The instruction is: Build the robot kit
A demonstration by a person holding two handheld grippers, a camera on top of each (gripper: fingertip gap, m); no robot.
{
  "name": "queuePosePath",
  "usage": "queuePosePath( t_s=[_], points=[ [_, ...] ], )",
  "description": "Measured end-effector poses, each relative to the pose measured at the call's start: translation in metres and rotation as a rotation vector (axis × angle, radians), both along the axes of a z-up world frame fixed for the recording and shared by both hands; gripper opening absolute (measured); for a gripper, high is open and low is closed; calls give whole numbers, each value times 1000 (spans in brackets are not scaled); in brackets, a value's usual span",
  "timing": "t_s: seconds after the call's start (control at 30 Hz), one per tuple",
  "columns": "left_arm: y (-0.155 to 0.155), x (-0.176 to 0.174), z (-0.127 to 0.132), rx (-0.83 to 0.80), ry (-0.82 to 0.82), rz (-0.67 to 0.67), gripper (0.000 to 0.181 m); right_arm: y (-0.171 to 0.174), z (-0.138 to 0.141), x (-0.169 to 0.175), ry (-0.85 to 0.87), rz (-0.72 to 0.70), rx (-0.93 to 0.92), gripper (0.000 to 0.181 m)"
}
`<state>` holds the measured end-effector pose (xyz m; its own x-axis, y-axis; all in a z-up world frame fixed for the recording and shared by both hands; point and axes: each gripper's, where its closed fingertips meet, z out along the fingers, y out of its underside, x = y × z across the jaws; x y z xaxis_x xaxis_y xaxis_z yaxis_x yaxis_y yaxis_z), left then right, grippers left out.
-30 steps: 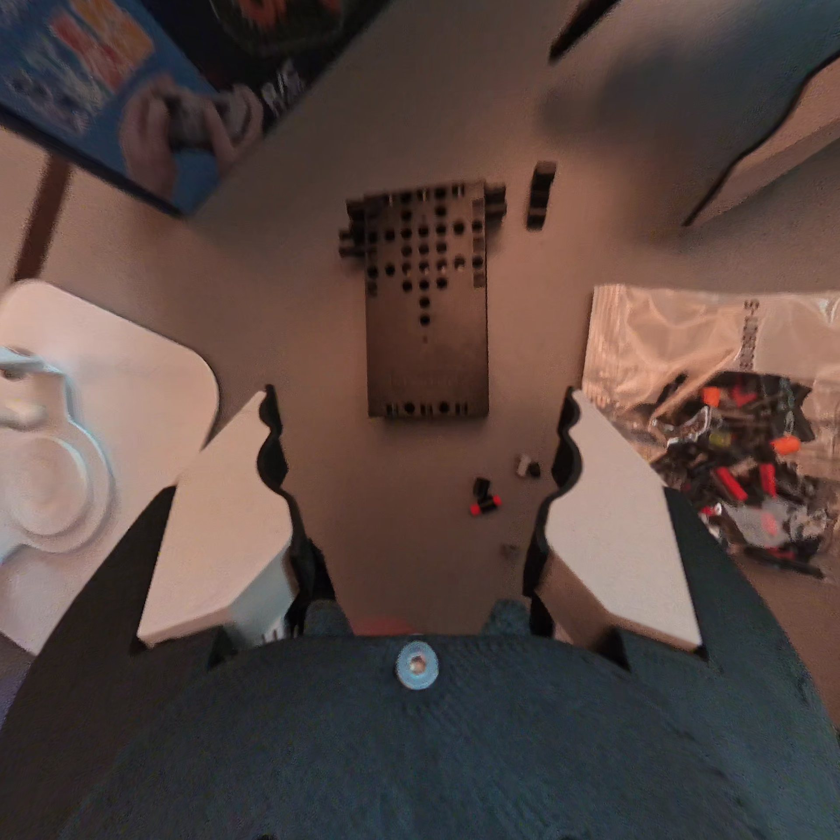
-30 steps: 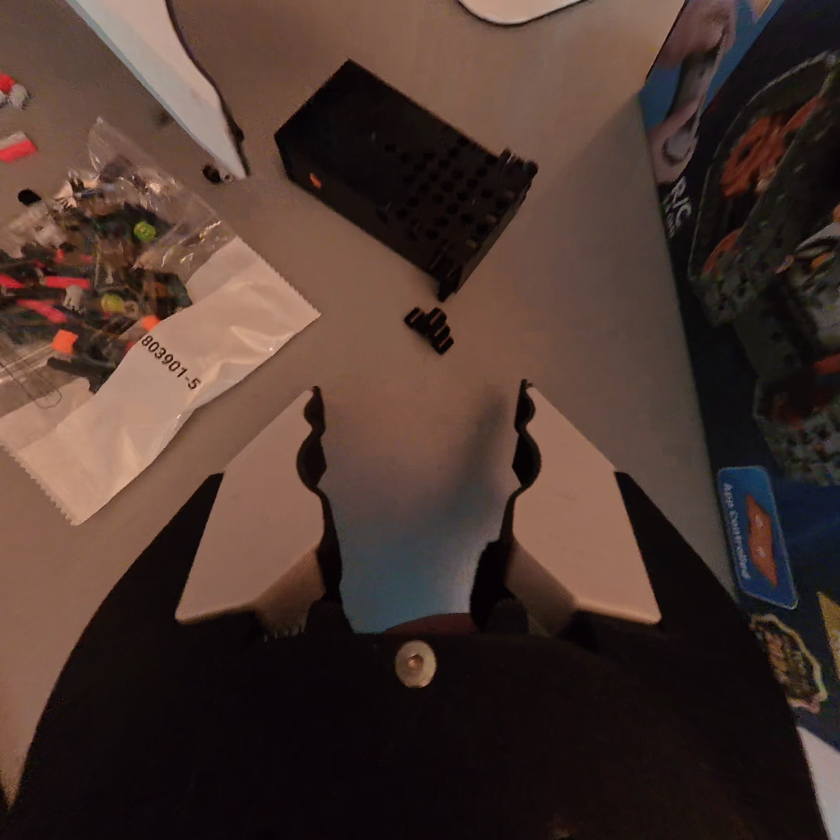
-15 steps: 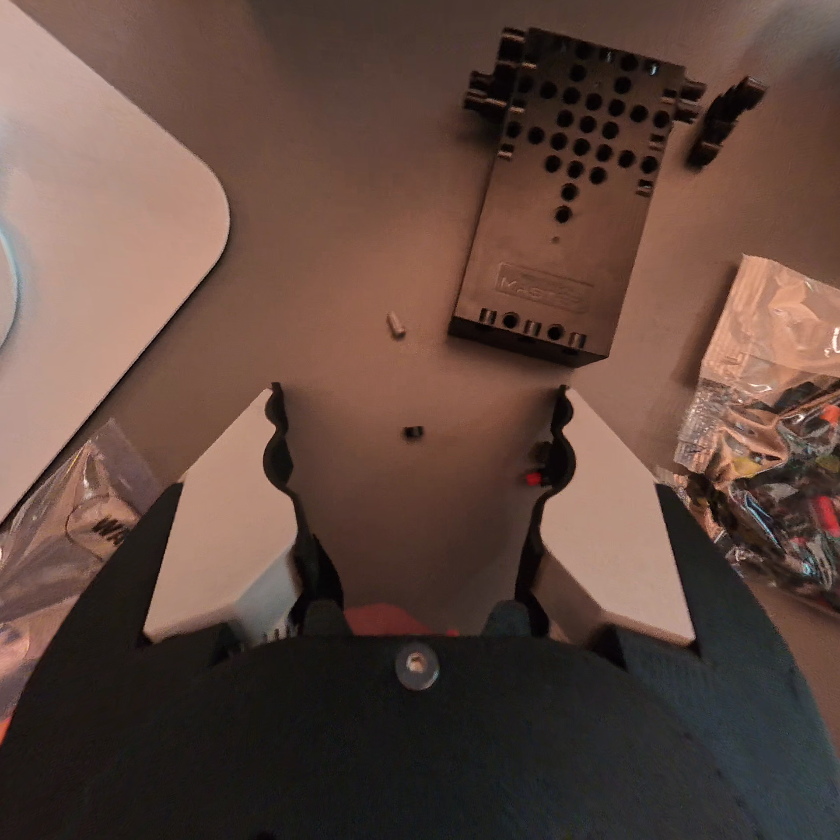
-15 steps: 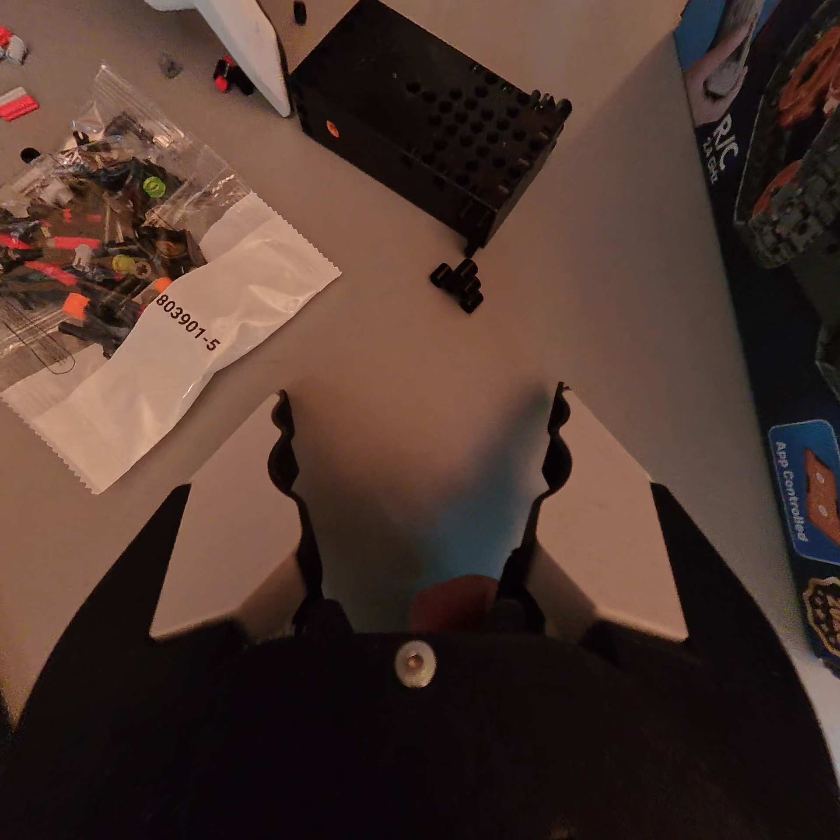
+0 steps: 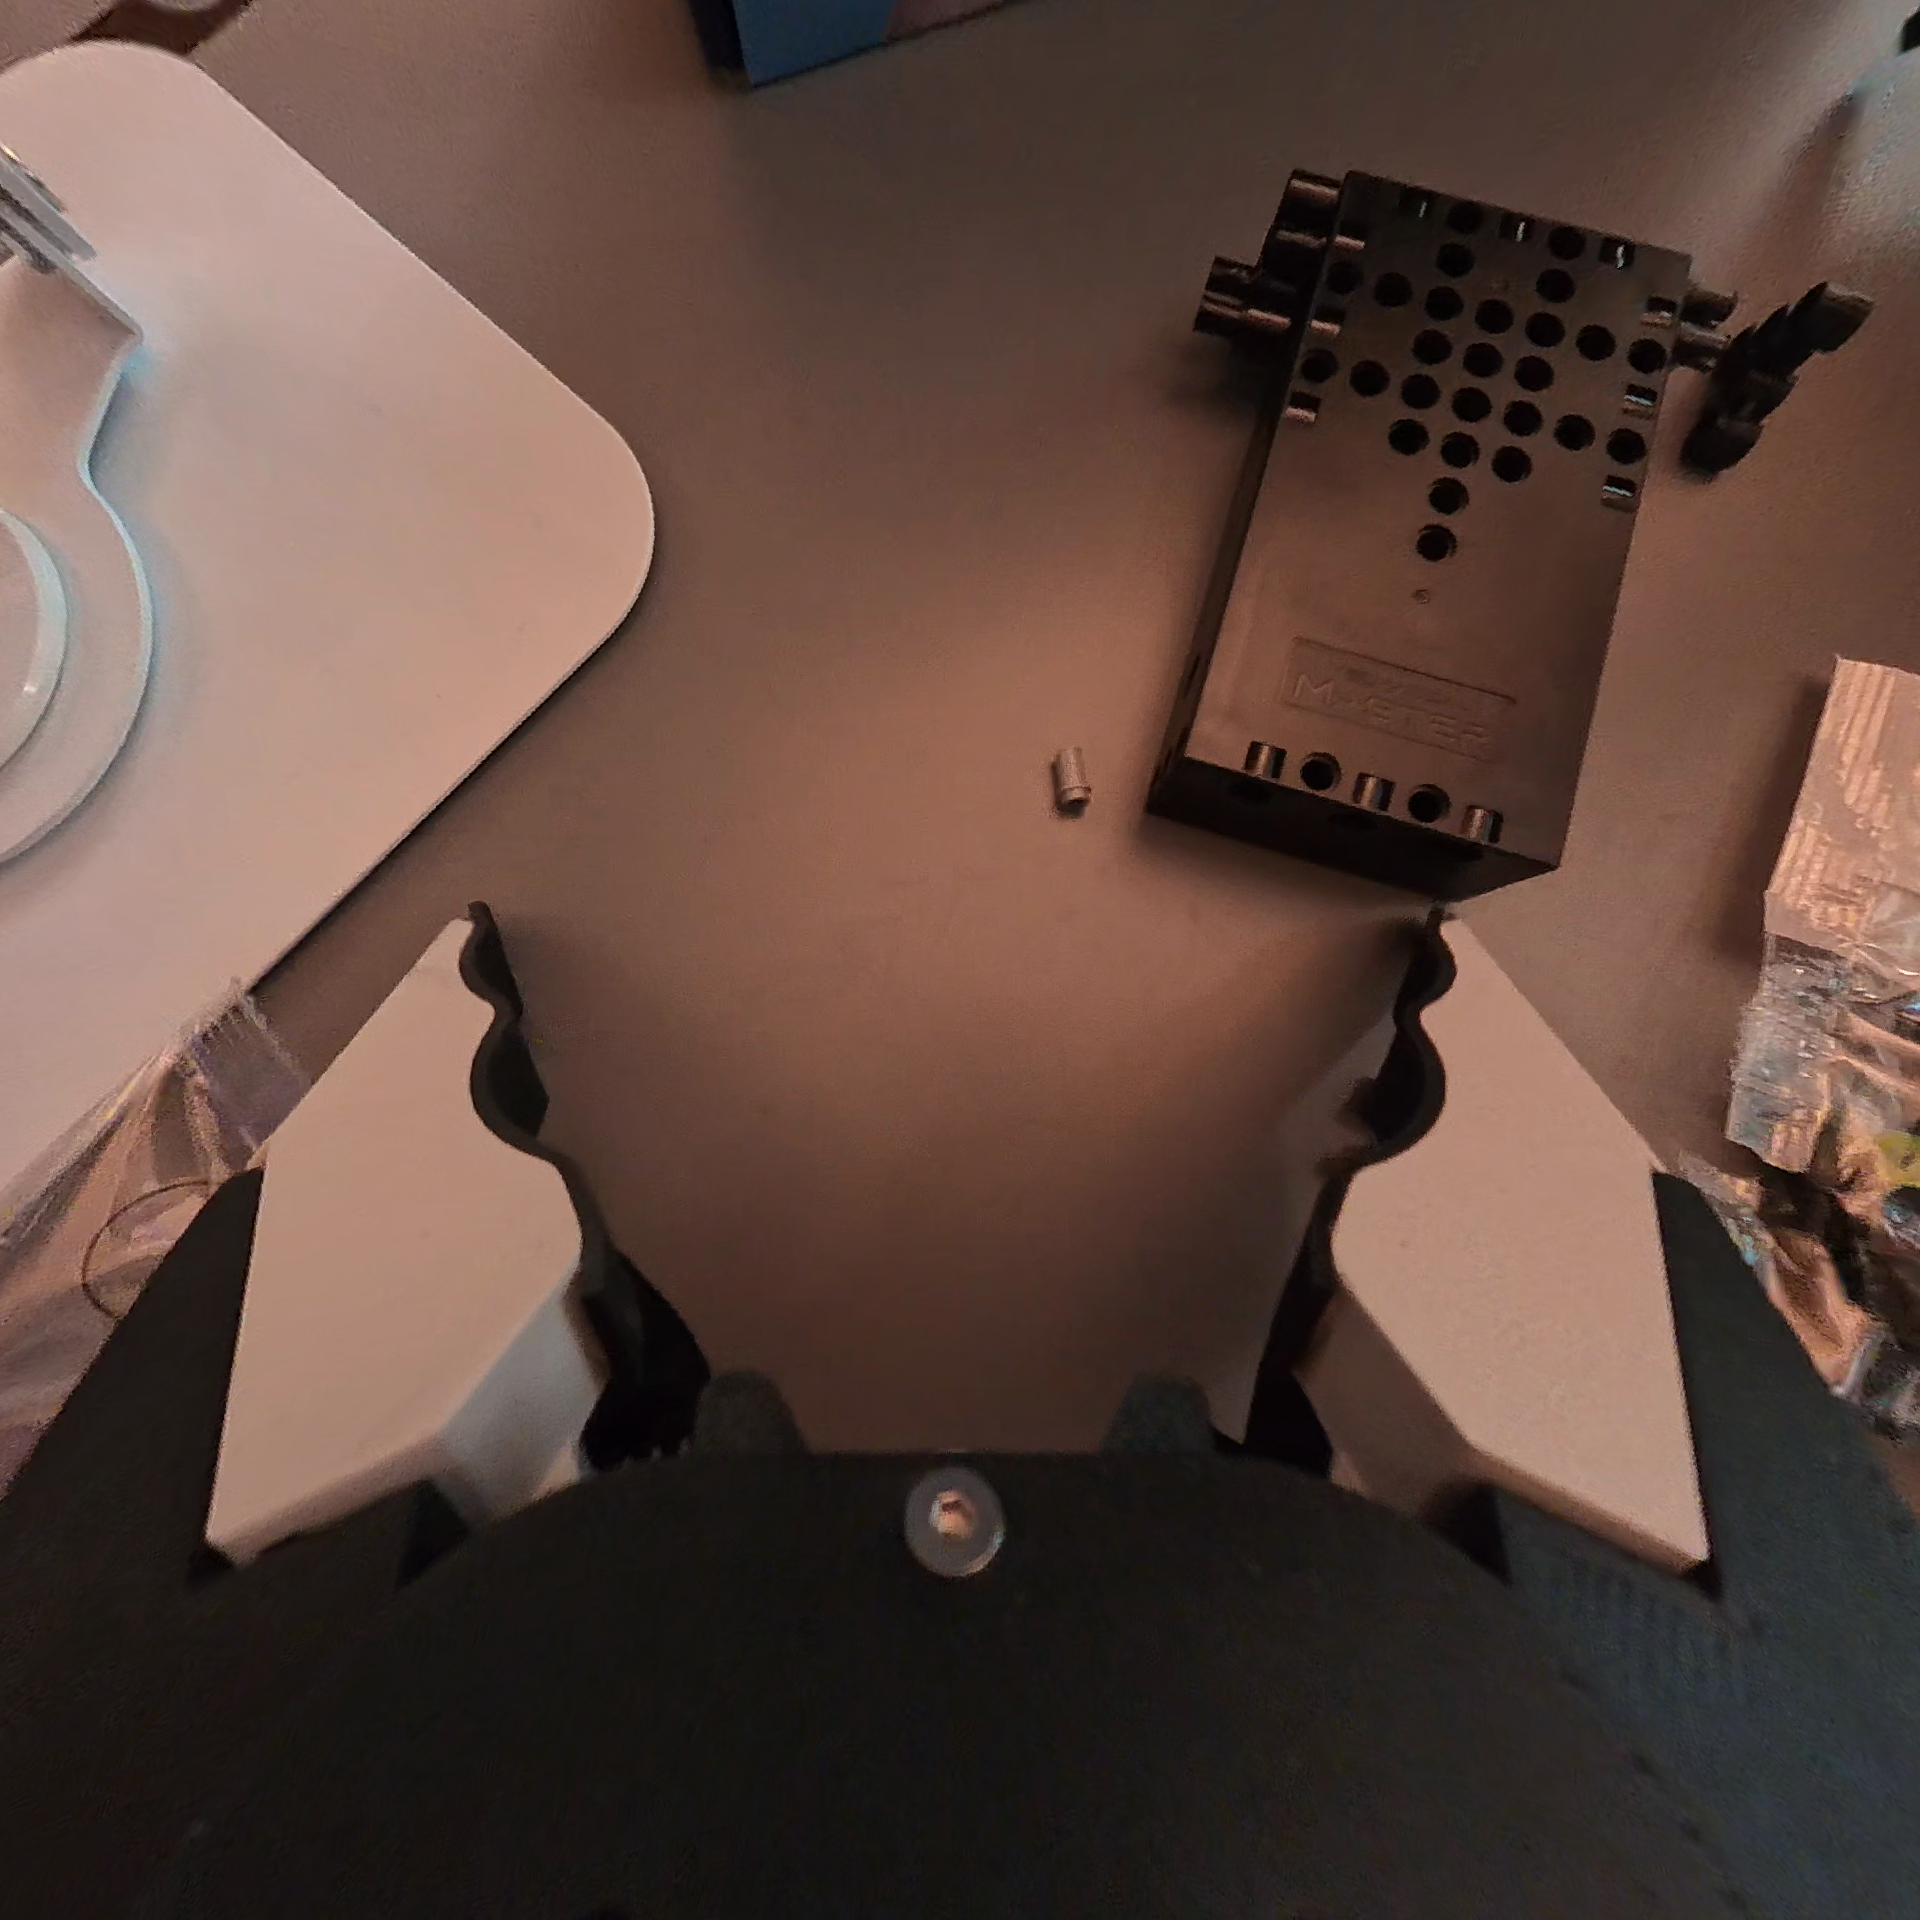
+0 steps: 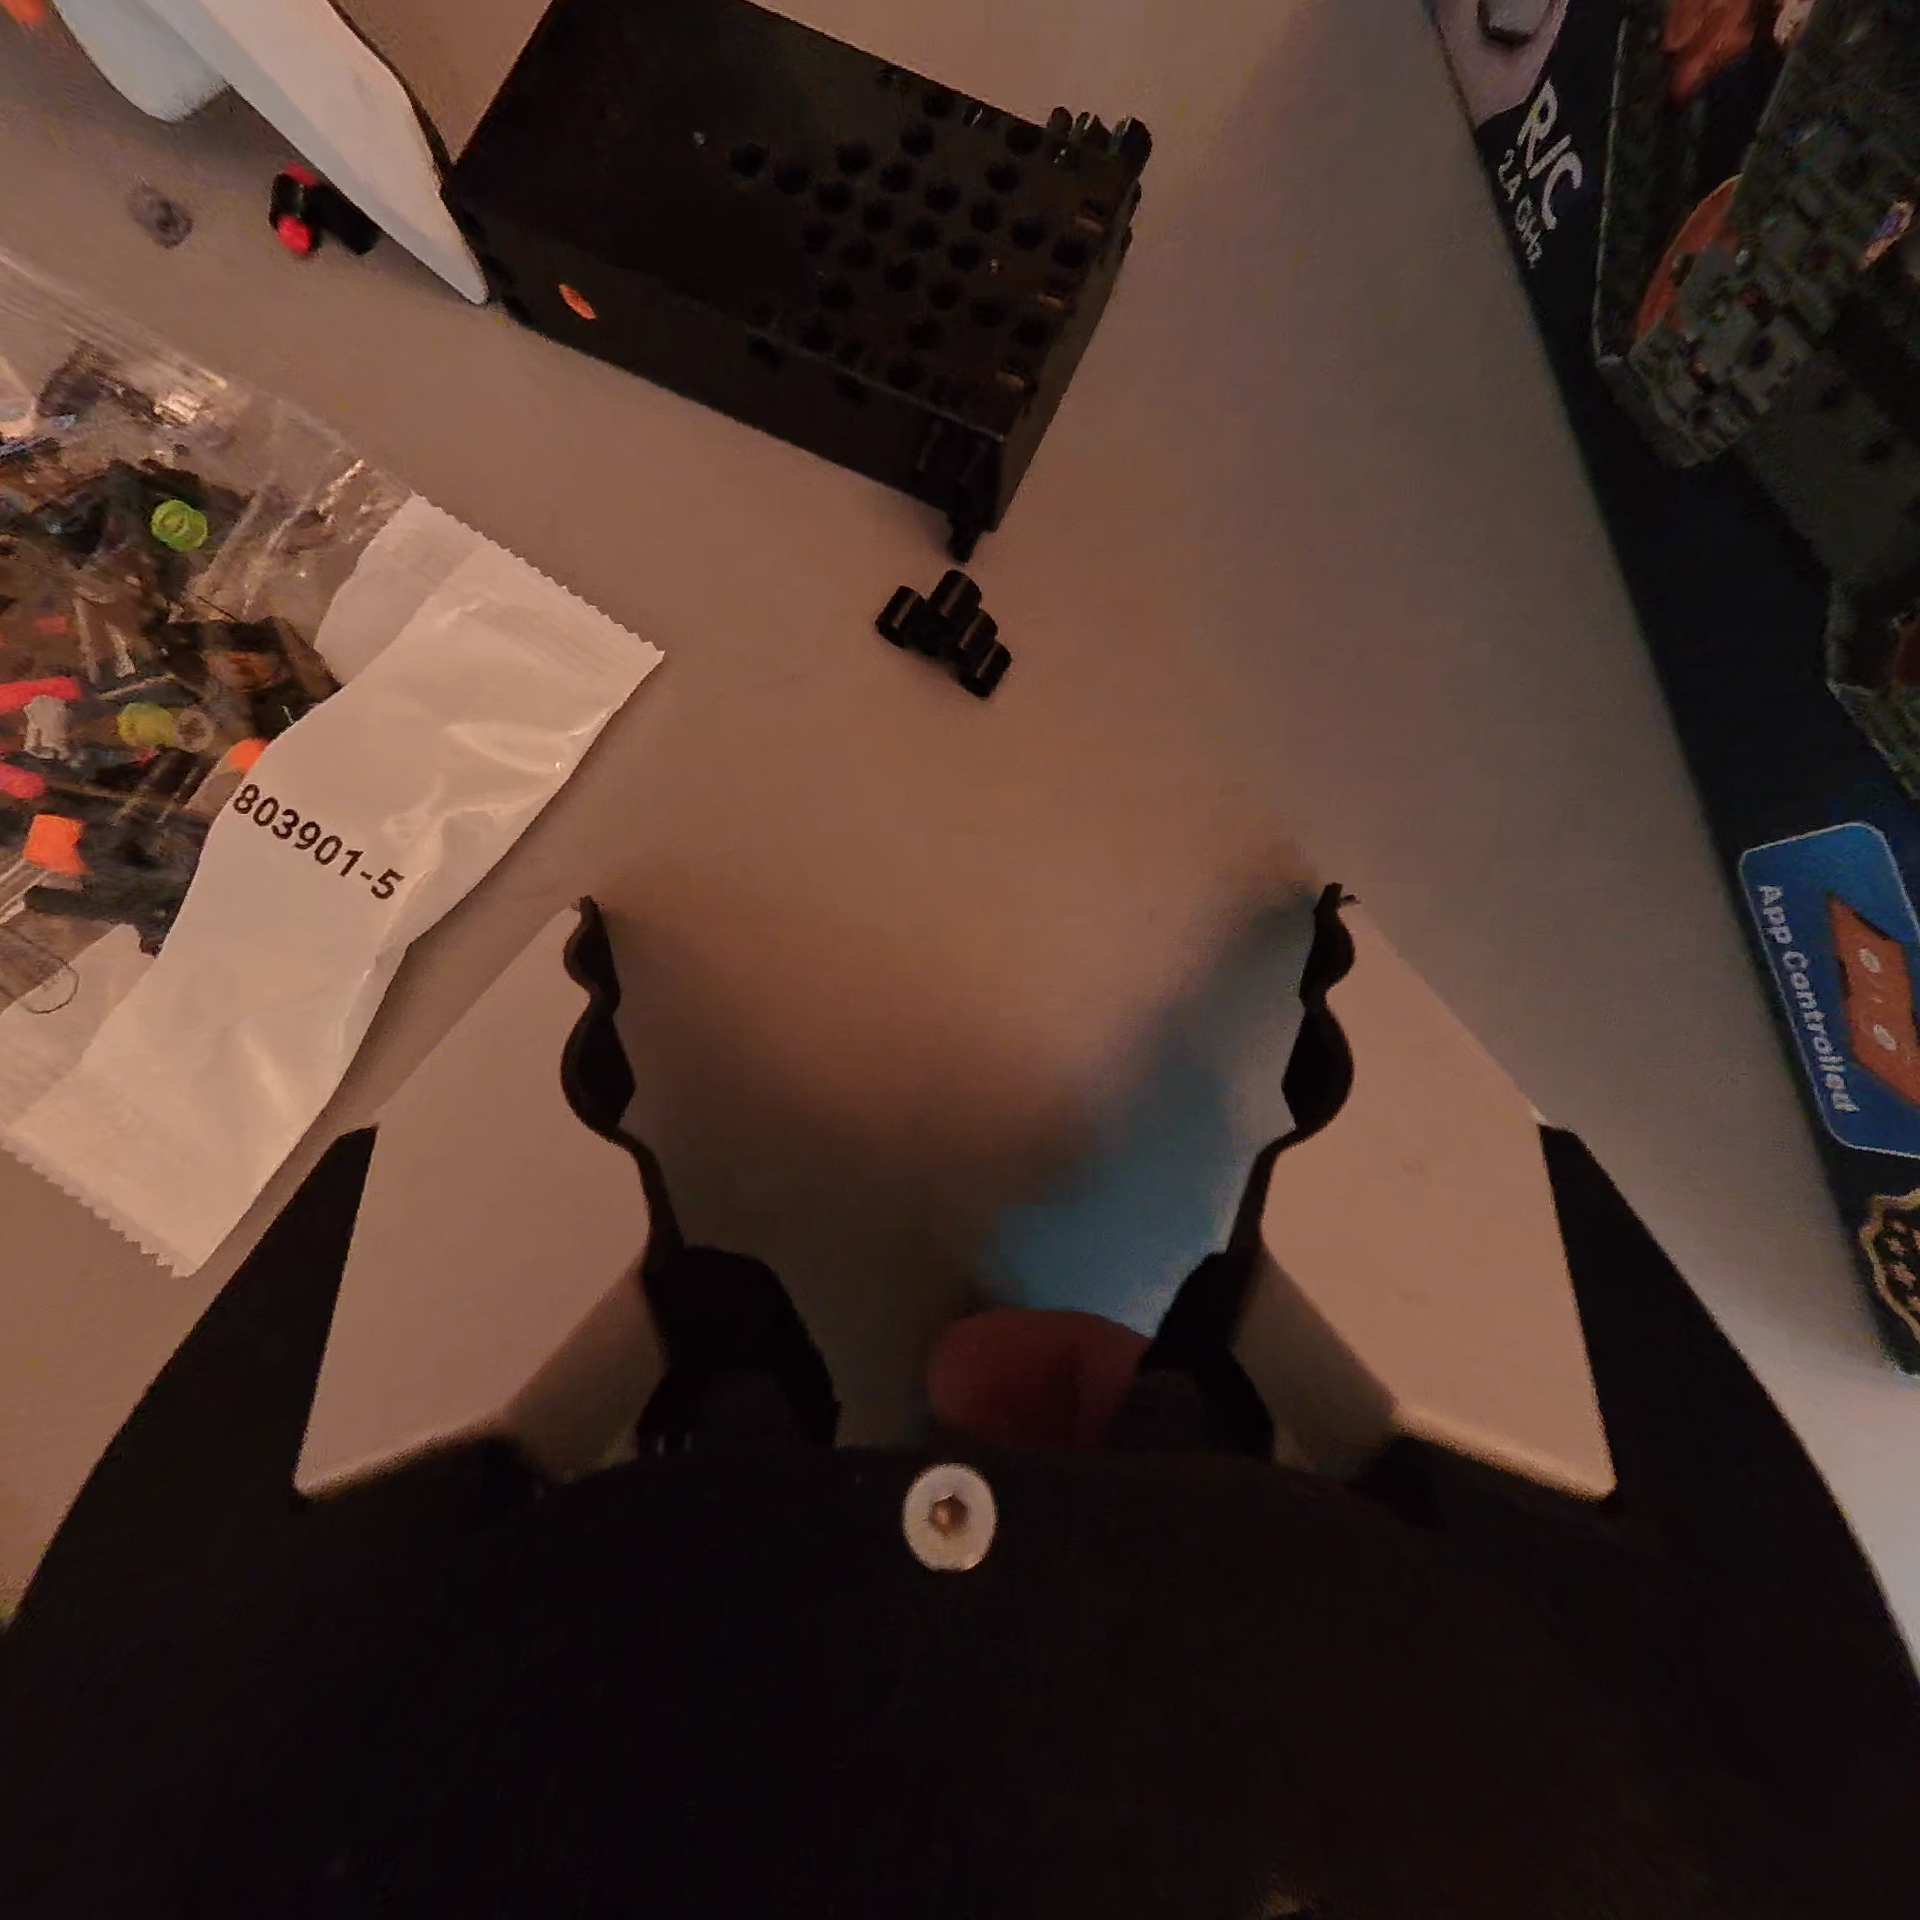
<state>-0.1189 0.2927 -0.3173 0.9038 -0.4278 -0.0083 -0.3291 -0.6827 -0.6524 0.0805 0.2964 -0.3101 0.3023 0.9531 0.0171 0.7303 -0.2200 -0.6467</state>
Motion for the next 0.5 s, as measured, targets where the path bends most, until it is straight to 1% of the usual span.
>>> queuePosePath(
  t_s=[0.07, 0.13, 0.23, 0.37, 0.5],
  points=[
    [0, 0, 1, 38, -17, 4, 158, 0, 2, -1, 8, 16, 29, 128],
    [-1, 0, 1, 38, -17, 9, 158, 3, 3, -1, 14, 20, 49, 131],
    [-1, 0, 1, 38, -17, 9, 158, 6, 1, -3, 14, 30, 22, 133],
    [-1, -1, 1, 38, -17, 9, 158, 17, -7, -4, 11, 27, -30, 155],
    [-1, -1, 1, 38, -17, 9, 158, 19, -6, -6, 33, 3, -24, 155]
  ],
)
